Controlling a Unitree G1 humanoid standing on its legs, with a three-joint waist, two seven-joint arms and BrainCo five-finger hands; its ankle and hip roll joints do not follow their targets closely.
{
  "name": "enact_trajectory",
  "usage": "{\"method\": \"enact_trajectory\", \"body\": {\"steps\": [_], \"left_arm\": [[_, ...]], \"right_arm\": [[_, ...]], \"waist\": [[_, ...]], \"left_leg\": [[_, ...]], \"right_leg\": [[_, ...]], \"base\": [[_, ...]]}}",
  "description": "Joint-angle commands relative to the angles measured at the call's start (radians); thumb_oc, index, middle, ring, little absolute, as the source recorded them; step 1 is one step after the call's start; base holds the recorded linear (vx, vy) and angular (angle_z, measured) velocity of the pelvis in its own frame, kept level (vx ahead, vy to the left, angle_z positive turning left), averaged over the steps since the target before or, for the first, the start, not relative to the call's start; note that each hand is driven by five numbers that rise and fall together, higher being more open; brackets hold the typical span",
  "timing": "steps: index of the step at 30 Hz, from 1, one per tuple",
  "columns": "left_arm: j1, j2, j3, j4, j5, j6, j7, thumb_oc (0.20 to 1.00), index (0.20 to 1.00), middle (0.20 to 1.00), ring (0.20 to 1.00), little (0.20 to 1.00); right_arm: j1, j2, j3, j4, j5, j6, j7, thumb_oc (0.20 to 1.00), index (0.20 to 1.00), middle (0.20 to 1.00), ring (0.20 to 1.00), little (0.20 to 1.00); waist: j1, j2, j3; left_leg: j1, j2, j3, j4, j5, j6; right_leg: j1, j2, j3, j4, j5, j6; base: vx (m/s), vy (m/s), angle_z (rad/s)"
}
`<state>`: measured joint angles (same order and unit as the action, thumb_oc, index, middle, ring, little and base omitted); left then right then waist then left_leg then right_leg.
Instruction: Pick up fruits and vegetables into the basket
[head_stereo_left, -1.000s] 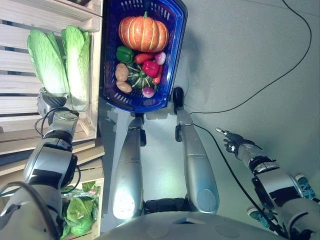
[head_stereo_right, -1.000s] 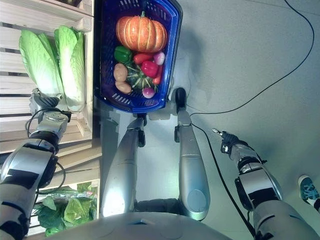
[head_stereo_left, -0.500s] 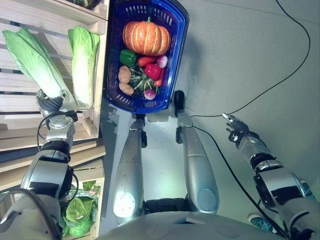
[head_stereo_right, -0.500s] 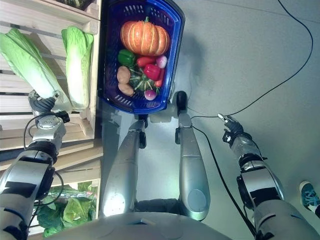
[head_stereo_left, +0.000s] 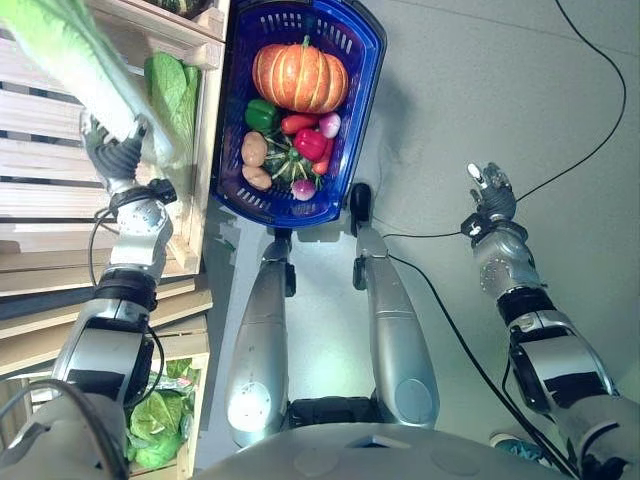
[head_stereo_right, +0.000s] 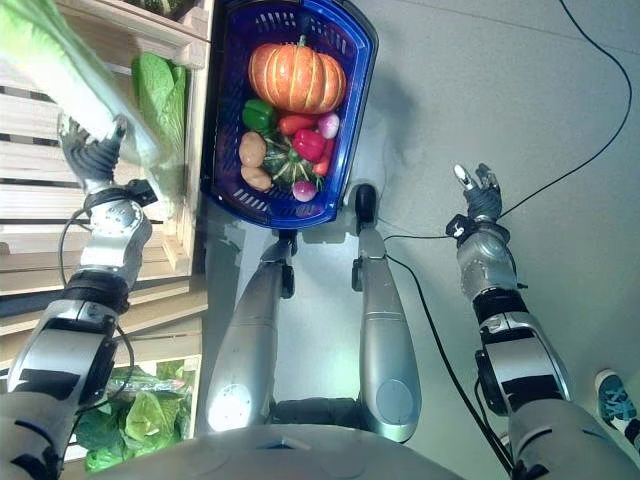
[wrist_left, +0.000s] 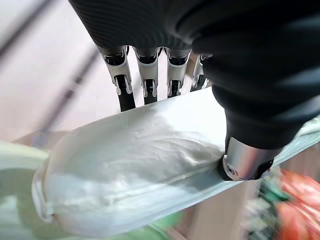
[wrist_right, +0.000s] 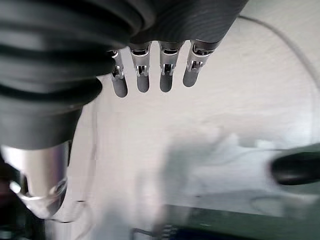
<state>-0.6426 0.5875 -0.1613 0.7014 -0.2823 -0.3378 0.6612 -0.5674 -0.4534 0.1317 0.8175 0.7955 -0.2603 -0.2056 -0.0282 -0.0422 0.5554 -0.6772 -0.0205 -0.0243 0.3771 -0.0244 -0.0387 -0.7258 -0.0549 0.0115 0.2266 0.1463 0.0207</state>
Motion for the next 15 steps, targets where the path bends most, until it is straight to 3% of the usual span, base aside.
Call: {"method": "enact_trajectory", "body": {"steps": [1,10,15], "left_arm": [[0.016,0.012,0.015,-0.060,0.090,-0.078,0.011,0.200,0.200,0.200,0.200,0.200],[0.010,0.063,-0.060,-0.205,0.230,-0.043,-0.120,0.200,0.200,0.200,0.200,0.200],[0.022,0.081,-0.083,-0.268,0.278,-0.054,-0.191,0.200,0.200,0.200,0.200,0.200]], "right_arm": [[0.065,-0.029,-0.022,-0.096,-0.016,-0.087,-0.067,1.000,1.000,1.000,1.000,1.000],[0.082,-0.017,-0.018,-0.390,-0.083,-0.121,-0.043,1.000,1.000,1.000,1.000,1.000],[0.099,-0.006,-0.014,-0.515,-0.105,-0.125,0.001,1.000,1.000,1.000,1.000,1.000]], "waist": [[-0.001,0.055,-0.035],[-0.021,0.068,-0.035],[-0.030,0.071,-0.035]], "left_leg": [[0.013,-0.026,-0.010,-0.129,0.060,-0.009],[0.019,-0.025,0.007,-0.141,0.066,-0.010],[0.025,-0.022,0.016,-0.151,0.070,-0.010]], "right_leg": [[0.060,0.054,-0.066,0.095,-0.178,0.013],[0.062,0.054,-0.059,0.085,-0.170,0.019],[0.066,0.054,-0.053,0.078,-0.167,0.022]], "base": [[0.00,0.000,0.00],[0.00,0.024,-0.01],[0.00,0.014,-0.01]]}}
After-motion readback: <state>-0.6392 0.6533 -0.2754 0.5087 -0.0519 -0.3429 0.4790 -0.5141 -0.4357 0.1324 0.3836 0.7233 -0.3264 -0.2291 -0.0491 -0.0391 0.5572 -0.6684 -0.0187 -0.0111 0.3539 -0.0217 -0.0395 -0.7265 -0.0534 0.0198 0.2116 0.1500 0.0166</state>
